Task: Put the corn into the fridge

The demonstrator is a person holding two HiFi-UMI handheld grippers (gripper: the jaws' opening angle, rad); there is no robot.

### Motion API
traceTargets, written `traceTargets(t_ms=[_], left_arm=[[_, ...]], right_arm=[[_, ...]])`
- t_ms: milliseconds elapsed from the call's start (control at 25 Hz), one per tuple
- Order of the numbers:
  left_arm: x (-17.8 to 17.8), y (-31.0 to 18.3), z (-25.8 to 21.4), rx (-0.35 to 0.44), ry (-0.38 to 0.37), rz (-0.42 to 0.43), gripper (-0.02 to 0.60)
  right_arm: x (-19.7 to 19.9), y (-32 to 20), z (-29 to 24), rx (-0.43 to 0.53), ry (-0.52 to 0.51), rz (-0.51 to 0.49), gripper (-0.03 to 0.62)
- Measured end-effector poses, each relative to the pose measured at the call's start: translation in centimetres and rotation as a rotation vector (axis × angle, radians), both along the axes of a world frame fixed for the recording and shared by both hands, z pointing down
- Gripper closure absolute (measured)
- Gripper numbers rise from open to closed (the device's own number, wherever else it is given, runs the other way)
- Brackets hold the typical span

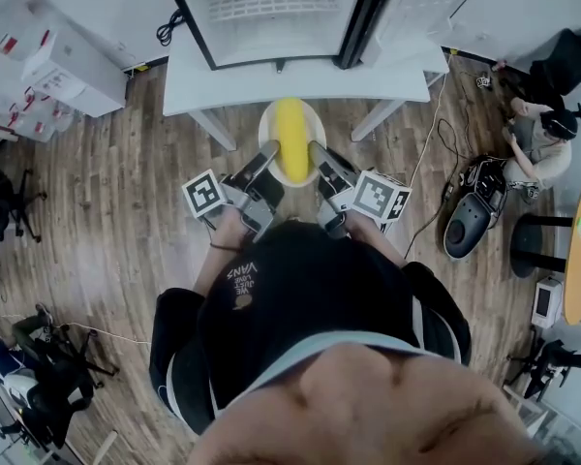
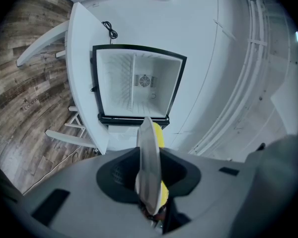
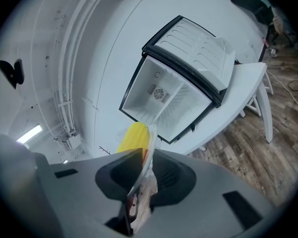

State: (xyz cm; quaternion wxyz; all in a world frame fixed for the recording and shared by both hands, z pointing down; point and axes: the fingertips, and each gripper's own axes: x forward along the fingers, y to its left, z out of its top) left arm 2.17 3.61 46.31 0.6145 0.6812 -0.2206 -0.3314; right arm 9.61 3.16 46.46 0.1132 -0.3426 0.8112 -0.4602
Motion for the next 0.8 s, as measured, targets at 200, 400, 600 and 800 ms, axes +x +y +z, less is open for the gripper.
traceTargets(t_ms=[200,400,600,800], left_arm=[[-0.5,-1.1,0.2,-0.008,-0.003,-0.005,0.482],[-1.2,-3.0,0.4,-0.018,-0.007,0.021,0.482],[-1.6,-5.1,-0.1,-0.020,-0.003,0.063,0.482],[-2.4,-7.3,-0.4,-0.023,-0.005,0.098,0.482]], right_arm=[[-0.4,-1.1,0.2,-0.003,0.002,0.001,0.539],[-1.2,-2.8,0.3,-0.015,-0.001,0.031,0.539],[-1.6,-4.5,-0.1,-0.015,-0.003,0.070,0.539],[-2.4,-6.5,-0.3,-0.020,-0.008,0.109,0.539]])
